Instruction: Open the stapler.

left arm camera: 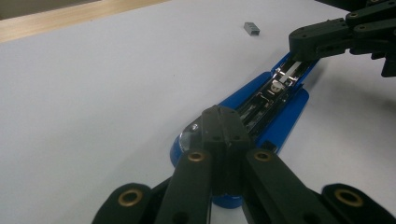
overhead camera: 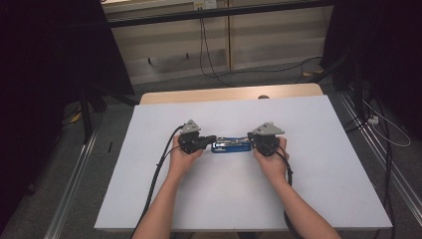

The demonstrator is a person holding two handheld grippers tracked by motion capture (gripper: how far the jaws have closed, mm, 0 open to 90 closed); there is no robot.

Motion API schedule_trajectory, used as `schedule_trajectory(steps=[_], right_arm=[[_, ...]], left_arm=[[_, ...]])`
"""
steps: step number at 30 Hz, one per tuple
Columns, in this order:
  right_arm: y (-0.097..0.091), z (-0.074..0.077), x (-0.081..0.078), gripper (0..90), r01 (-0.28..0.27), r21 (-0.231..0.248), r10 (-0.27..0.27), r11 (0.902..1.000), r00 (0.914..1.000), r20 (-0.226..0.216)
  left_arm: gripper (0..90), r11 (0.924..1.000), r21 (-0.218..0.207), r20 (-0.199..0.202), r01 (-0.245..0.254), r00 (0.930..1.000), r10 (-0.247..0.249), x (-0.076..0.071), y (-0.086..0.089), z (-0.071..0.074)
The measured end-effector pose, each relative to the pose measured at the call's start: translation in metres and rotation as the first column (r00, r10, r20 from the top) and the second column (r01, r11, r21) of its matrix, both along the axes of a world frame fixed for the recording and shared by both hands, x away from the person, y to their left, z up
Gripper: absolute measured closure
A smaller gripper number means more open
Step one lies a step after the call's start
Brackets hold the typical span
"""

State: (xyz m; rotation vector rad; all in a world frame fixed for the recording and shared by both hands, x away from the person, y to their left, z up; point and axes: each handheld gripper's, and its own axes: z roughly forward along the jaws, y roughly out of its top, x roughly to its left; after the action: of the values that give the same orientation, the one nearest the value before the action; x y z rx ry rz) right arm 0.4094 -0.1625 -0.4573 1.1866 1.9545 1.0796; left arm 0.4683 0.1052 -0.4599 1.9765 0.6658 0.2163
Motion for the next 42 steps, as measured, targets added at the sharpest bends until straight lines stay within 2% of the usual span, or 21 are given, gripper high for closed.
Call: schedule_trajectory(steps=[3,8,10,12,16,17,18,20,23,25,27,29,32,34,38,42], right_arm=[[-0.001,0.001,0.001,90.0,-0.012,-0.012,0.012,0.9999,0.9999,-0.006],[-0.002,0.002,0.002,90.0,-0.019,-0.012,0.019,0.9997,0.9998,-0.011],[-0.003,0.002,0.002,90.0,-0.02,-0.011,0.02,0.9997,0.9997,-0.014],[-0.003,0.002,0.002,90.0,-0.021,-0.008,0.021,0.9997,0.9996,-0.017],[-0.003,0.004,0.003,90.0,-0.025,0.0,0.025,0.9997,0.9996,-0.014],[-0.004,0.005,0.003,90.0,-0.019,0.004,0.019,0.9998,0.9998,-0.011],[-0.005,0.007,0.004,87.4,-0.011,0.012,0.011,0.9999,0.9999,-0.01],[-0.009,0.011,0.007,75.7,0.013,0.026,-0.013,0.9996,0.9999,-0.001],[-0.016,0.019,0.01,61.4,0.043,0.041,-0.044,0.9982,0.999,0.012],[-0.022,0.024,0.013,52.8,0.063,0.058,-0.063,0.9964,0.998,0.006],[-0.028,0.029,0.016,41.8,0.095,0.067,-0.096,0.9932,0.9954,0.001],[-0.035,0.032,0.019,36.6,0.121,0.072,-0.122,0.99,0.9926,0.002],[-0.043,0.035,0.023,28.8,0.145,0.075,-0.145,0.9866,0.9894,-0.002],[-0.048,0.035,0.025,25.7,0.161,0.077,-0.161,0.984,0.987,-0.006],[-0.056,0.029,0.032,20.4,0.194,0.096,-0.19,0.9763,0.9804,-0.053],[-0.059,0.022,0.041,17.1,0.208,0.079,-0.202,0.9748,0.9761,-0.081]], left_arm=[[90.0,1.0,0.0,0.002,0.0,1.0,0.0,0.0,0.0,0.0],[90.0,0.9993,-0.038,0.002,0.0,1.0,0.0,0.0,0.001,0.003],[90.0,0.9993,-0.037,0.002,-0.002,1.0,0.002,0.0,0.002,0.005],[89.6,0.9987,-0.051,-0.012,-0.005,0.9999,0.004,0.0,0.002,0.005],[84.2,0.9984,-0.056,-0.022,-0.013,0.9997,0.012,0.0,0.005,0.008],[78.4,0.9986,-0.041,-0.017,-0.033,0.9993,0.032,0.0,0.006,0.009],[72.9,0.9979,-0.039,-0.023,-0.051,0.9985,0.05,0.0,0.007,0.01],[65.0,0.9957,-0.064,-0.047,-0.067,0.9968,0.064,0.001,0.009,0.011],[51.7,0.9933,-0.069,-0.067,-0.093,0.9939,0.088,0.001,0.011,0.014],[43.5,0.9919,-0.064,-0.067,-0.11,0.9922,0.105,0.001,0.012,0.015],[31.8,0.9889,-0.061,-0.065,-0.135,0.9892,0.131,0.002,0.013,0.016],[24.4,0.988,-0.062,-0.066,-0.141,0.9883,0.137,0.002,0.014,0.017],[16.9,0.987,-0.065,-0.05,-0.147,0.9883,0.144,0.002,0.015,0.019],[15.8,0.987,-0.074,-0.049,-0.142,0.9891,0.139,0.002,0.015,0.019],[13.8,0.9865,-0.071,-0.041,-0.147,0.9886,0.145,0.001,0.014,0.02],[11.1,0.9862,-0.081,-0.044,-0.145,0.989,0.141,0.001,0.012,0.019]])
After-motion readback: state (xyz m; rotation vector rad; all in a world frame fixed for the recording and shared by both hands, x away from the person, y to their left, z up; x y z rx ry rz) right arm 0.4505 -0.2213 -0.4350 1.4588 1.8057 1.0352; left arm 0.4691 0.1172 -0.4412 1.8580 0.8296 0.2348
